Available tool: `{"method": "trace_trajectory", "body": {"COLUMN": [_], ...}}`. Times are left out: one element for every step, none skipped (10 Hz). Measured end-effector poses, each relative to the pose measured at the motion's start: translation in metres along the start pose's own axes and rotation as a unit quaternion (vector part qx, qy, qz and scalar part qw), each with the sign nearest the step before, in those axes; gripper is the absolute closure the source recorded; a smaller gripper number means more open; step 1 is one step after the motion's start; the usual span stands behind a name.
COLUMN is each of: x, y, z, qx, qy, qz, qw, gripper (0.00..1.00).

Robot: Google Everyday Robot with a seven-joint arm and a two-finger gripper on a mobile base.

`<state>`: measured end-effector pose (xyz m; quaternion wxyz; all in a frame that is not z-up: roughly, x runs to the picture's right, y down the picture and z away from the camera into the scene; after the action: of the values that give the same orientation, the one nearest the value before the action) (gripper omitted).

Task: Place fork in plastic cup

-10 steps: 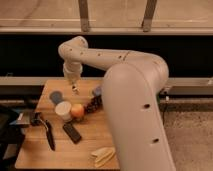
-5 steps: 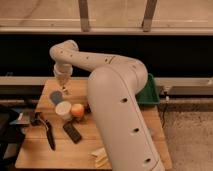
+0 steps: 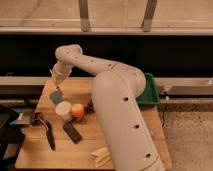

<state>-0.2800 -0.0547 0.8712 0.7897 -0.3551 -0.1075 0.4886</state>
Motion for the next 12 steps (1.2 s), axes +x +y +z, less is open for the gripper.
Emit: {"method": "trace_trajectory", "body": {"x": [-0.004, -0.006, -0.01, -0.012, -0.012, -0.013, -0.011, -0.009, -0.008, -0.008, -0.006, -0.004], "y": [0.001, 0.006, 0.013, 0.017, 0.017, 0.02, 0.022, 0.019, 0.02, 0.021, 0.02, 0.015], "z": [-0.002, -0.002, -0.003, -0.006, -0.01, -0.015, -0.022, -0.028, -0.03, -0.03, -0.029, -0.024], "qx": [-0.007, -0.012, -0.016, -0.015, -0.014, -0.014, -0.015, -0.017, -0.021, -0.028, -0.034, -0.039], "qy": [-0.012, -0.018, -0.025, -0.033, -0.039, -0.05, -0.063, -0.077, -0.086, -0.095, -0.1, -0.1], "qz": [-0.005, -0.013, -0.023, -0.032, -0.035, -0.041, -0.045, -0.047, -0.049, -0.052, -0.052, -0.047], "qw": [0.9999, 0.9997, 0.9993, 0.9988, 0.9985, 0.9978, 0.9969, 0.9958, 0.9948, 0.9937, 0.9931, 0.9931], "gripper": [1.0, 1.0, 1.0, 1.0, 1.0, 1.0, 1.0, 1.0, 1.0, 1.0, 1.0, 1.0]}}
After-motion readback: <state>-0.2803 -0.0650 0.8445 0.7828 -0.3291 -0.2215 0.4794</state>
